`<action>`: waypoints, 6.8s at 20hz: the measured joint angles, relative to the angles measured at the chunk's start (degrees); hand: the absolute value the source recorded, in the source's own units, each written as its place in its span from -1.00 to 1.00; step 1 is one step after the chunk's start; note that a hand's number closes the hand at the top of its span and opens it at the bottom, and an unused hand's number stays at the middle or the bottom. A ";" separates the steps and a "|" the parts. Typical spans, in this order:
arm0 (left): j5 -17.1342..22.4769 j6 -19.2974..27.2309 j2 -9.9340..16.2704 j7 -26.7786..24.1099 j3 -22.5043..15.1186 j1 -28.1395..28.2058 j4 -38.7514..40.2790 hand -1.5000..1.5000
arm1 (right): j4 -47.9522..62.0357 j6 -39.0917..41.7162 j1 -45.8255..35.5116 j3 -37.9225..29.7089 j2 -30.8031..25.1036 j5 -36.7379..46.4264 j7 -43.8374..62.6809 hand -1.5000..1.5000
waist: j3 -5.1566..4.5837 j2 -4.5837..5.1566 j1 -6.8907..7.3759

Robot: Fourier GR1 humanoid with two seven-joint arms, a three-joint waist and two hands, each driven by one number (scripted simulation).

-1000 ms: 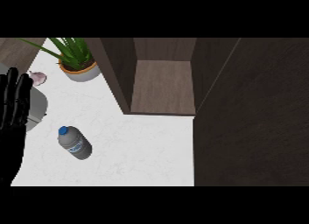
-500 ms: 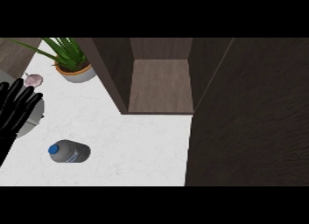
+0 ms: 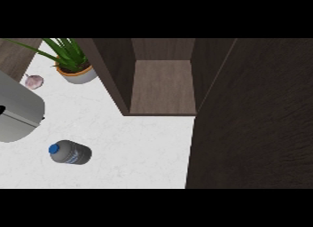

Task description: Pick up the bottled water, place it into the cabinet and close the cabinet

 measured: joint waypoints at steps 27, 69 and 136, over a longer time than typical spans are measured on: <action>-17.96 -11.05 -7.23 -0.40 0.71 -2.82 14.33 -1.00 | -4.70 -8.50 -3.05 14.14 1.24 5.34 10.35 -1.00 | -0.03 0.13 -0.75; -59.54 -7.56 -10.40 -57.79 -4.15 -24.03 88.71 -1.00 | -4.52 -15.76 -5.75 16.02 -5.07 6.01 10.08 -1.00 | -0.12 0.33 -1.41; -25.51 55.07 -27.17 -45.81 -38.96 -50.91 71.96 1.00 | -4.85 -19.29 1.61 17.55 -11.93 3.87 1.52 -1.00 | 0.01 0.38 -1.95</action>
